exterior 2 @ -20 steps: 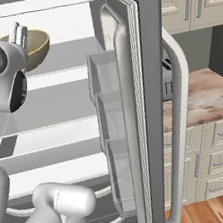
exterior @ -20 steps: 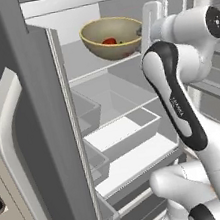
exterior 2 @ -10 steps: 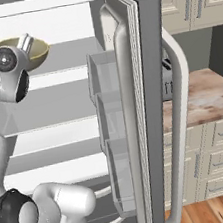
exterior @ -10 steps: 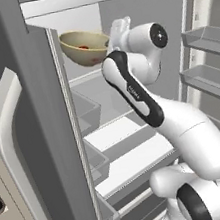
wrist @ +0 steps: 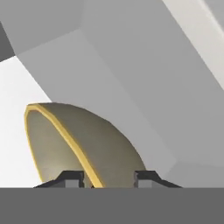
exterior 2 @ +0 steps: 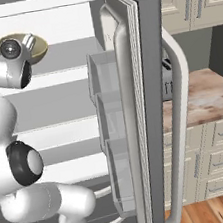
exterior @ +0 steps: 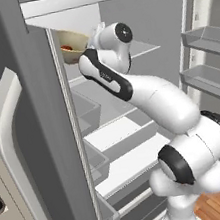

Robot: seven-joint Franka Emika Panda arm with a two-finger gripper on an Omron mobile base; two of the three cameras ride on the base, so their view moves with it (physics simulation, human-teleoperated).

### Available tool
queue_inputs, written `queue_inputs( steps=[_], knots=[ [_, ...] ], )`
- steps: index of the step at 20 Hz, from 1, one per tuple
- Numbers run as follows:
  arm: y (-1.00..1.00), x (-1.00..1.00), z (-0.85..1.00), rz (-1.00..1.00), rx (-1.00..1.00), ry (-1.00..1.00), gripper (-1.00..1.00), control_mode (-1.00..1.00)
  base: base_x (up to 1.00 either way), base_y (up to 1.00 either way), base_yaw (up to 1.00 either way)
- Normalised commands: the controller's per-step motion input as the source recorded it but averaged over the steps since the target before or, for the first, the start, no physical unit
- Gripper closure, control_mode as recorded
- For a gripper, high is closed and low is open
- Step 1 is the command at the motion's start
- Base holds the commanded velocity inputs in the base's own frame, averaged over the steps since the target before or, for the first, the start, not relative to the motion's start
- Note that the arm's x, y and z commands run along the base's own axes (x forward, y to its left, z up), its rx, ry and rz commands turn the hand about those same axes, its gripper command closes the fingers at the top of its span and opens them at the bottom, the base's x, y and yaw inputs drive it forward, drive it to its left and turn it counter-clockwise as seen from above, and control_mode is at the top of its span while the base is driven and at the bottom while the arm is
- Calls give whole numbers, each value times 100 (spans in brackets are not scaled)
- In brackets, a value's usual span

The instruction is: Move the cup from next to the sink to the open cabinet. Then, move the bowl with the bell pepper to the fridge to clear the area for faucet cleaning.

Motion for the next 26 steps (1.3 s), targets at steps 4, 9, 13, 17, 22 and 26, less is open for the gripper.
queue_inputs(
  steps=[4,9,13,17,22,26],
  knots=[
    [19,41,-4,-3,0,5,-100,-100,0,0,0],
    [-13,-67,0,-2,0,-5,-100,-100,0,0,0],
    [-32,-100,0,-3,1,-16,-100,-100,0,0,0],
    [-65,-100,0,-7,11,-38,-100,-100,0,0,0],
    [-86,-100,-5,-7,7,-31,-100,-100,0,0,0],
    [-62,-100,-87,-9,-3,-3,-100,-100,0,0,0]
  ],
)
